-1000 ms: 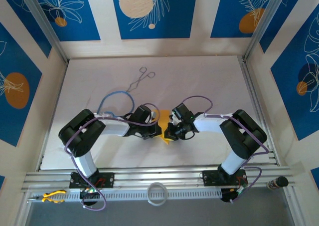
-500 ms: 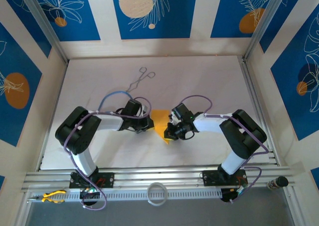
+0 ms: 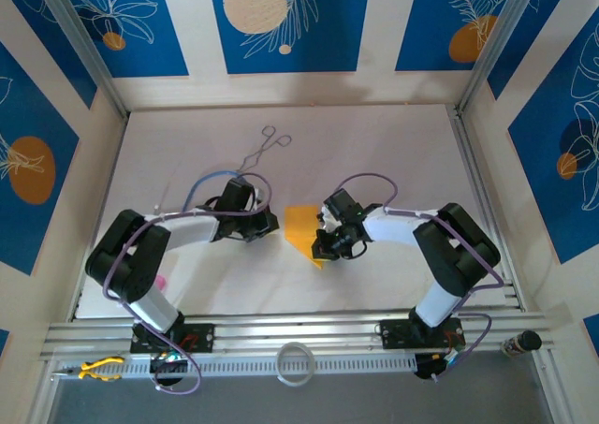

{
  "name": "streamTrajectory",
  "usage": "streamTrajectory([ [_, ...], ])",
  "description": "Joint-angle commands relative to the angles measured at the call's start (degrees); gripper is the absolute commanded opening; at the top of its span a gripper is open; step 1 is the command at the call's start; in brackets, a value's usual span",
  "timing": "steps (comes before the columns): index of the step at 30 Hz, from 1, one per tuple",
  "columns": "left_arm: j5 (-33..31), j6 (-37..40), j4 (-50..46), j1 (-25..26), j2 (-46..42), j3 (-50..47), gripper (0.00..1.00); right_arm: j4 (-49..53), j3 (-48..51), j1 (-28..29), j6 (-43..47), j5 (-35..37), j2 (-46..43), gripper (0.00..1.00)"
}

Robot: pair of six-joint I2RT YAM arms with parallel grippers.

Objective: Fold a paper plane with a square sheet of paper (pick it up from the middle)
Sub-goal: Third fold the triangle at the center of the table.

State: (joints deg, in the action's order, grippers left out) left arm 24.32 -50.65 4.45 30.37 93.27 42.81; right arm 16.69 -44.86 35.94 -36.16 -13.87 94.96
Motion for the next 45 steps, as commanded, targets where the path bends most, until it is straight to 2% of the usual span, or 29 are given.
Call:
streamTrajectory([
  [1,2.7,-1.2,4.1,2.0,-0.7,-0.2,0.03,7.5,-0.9,-1.0,4.4,4.5,2.4,0.04],
  [9,7.7,-3.4,12.5,6.6,7.1,2.6,0.05,7.9,-2.8,-1.3,5.8,3.5,3.0,0.05],
  [13,6.7,-4.4,13.5,6.9,10.4,2.7,0.05,7.9,-3.0,-1.3,5.7,3.5,2.9,0.05],
  [16,4.3,-3.8,9.2,6.8,12.1,2.8,0.03,7.8,-3.1,-1.2,5.6,2.8,2.4,0.06],
  [20,2.0,-3.7,6.8,6.8,11.9,1.0,0.01,5.8,-3.5,-1.1,4.6,1.1,0.0,0.08],
  [27,1.5,-3.8,6.9,6.8,11.1,-0.9,0.00,-3.7,-3.0,0.5,-0.8,-6.8,-1.5,0.09],
  [36,1.5,-3.3,5.7,6.8,11.0,0.4,0.00,-6.5,-4.3,1.3,-3.3,-6.2,6.3,0.09],
  [42,0.3,-2.5,4.3,6.6,10.7,0.2,0.00,-6.0,1.7,0.9,-2.8,-5.4,3.0,0.09],
  [45,-0.1,-2.8,4.5,6.6,10.9,-0.2,0.00,-6.7,5.2,-0.1,-2.8,-7.5,-0.3,0.09],
])
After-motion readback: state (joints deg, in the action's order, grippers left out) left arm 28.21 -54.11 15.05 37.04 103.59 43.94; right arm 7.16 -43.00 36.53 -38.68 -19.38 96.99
